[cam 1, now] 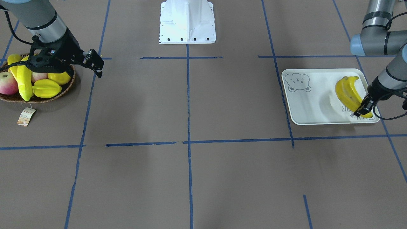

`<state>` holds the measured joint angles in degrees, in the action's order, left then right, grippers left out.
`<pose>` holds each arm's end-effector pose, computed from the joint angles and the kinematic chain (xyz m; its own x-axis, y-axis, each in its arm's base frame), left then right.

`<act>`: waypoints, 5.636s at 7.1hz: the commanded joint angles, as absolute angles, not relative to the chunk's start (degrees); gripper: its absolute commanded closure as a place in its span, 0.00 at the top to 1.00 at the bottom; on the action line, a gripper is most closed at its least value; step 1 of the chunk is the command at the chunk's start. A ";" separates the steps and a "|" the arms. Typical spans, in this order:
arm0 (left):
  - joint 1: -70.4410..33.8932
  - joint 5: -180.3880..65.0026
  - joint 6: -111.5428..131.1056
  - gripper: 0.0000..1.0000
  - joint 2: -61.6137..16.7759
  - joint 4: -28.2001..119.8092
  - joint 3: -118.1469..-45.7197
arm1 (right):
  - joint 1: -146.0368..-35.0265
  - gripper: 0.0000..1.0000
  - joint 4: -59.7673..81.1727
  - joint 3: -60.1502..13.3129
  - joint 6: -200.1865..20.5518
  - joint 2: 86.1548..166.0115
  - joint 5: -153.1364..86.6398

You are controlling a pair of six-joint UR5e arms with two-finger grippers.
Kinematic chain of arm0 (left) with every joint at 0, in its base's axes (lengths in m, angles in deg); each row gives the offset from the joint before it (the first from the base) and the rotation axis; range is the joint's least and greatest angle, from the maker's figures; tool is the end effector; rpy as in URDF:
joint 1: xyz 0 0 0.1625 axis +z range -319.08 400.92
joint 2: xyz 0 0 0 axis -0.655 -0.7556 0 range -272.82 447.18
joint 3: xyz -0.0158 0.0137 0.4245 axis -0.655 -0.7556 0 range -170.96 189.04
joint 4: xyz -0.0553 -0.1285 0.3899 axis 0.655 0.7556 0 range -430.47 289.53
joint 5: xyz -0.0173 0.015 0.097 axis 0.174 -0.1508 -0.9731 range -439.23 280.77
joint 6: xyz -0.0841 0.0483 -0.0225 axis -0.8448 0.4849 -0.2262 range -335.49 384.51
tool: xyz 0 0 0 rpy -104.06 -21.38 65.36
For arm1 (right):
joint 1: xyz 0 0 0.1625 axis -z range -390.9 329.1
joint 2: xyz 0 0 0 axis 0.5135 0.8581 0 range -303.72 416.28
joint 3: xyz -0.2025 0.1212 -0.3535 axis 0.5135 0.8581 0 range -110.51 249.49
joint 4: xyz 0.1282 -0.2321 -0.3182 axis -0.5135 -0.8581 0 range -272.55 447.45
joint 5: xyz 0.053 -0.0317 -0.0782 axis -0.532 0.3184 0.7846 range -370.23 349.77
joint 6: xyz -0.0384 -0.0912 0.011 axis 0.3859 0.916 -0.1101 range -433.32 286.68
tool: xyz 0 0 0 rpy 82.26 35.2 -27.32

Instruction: Transfer all bananas from basket to plate

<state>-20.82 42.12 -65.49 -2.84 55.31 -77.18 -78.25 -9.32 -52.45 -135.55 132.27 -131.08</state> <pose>0.1749 -0.4975 0.6325 0.4014 -0.7468 -0.5302 0.6217 0.6473 -0.4411 -0.2828 -0.4285 0.2965 0.6567 0.1226 0.7441 -0.1198 0.9911 -0.0575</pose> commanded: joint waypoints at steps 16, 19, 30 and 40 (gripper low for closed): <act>-23.24 52.17 -28.51 1.00 -1.33 57.67 -90.28 | -80.20 1.00 -11.96 -61.53 -121.80 146.30 -130.55; -23.06 53.04 -16.46 1.00 -0.64 57.59 -91.78 | -82.14 1.00 -4.45 -64.64 -118.58 156.70 -130.64; -23.24 53.05 -4.32 1.00 2.19 56.88 -90.02 | -78.90 0.94 26.63 -48.91 -125.17 172.82 -130.72; -23.15 53.14 -4.23 1.00 2.10 57.49 -88.79 | -77.39 0.04 26.72 -48.27 -125.00 171.06 -130.63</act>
